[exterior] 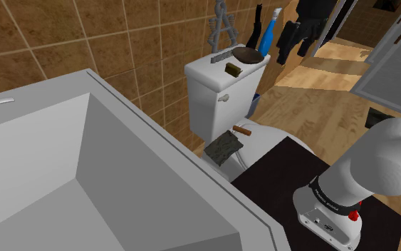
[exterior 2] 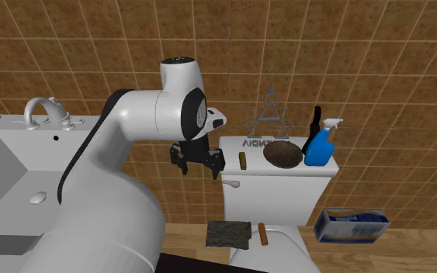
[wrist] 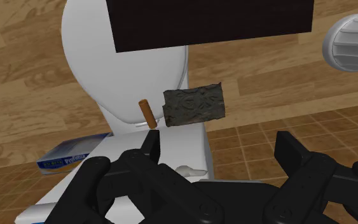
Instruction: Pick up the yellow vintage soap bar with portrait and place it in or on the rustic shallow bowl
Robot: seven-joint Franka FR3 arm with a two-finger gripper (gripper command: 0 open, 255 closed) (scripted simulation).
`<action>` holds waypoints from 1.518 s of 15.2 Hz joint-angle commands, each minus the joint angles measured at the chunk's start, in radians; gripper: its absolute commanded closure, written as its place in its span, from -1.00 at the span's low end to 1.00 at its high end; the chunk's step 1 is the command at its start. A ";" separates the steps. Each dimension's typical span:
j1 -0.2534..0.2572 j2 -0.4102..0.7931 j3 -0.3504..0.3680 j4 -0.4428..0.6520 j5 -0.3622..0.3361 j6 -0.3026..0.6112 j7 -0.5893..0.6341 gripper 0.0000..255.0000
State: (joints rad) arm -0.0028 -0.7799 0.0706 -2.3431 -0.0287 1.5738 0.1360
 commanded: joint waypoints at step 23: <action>-0.020 0.718 -0.200 0.249 -0.038 0.527 -0.415 -1.00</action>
State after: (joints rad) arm -0.0205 -0.1036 -0.1224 -2.1212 -0.0728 2.0838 -0.2556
